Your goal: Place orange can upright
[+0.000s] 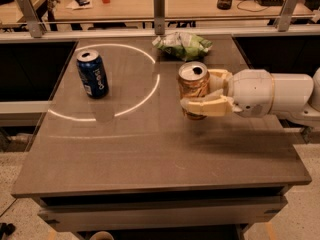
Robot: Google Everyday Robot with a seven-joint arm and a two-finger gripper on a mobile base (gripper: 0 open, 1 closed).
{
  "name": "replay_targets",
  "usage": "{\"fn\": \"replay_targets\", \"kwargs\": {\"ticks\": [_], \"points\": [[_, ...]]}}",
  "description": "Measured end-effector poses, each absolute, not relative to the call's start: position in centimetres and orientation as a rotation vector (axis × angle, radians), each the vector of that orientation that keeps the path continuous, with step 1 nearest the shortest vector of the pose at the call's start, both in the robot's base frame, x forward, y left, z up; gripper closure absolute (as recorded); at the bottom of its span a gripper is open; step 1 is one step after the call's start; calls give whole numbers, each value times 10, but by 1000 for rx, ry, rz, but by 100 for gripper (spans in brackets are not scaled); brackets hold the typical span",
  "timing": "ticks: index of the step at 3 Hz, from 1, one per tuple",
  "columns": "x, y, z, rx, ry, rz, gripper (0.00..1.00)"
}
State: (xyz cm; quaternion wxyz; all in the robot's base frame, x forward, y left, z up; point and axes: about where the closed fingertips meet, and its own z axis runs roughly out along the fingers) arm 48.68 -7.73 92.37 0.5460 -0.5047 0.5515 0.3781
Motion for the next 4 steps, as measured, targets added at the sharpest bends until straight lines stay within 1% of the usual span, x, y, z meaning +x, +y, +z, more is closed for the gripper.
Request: {"fn": "replay_targets", "kwargs": {"ticks": [3,4], "points": [[466,-102,878,-1165,1337,933,100],[463,-105,866,-1139,1370,952,90]]}}
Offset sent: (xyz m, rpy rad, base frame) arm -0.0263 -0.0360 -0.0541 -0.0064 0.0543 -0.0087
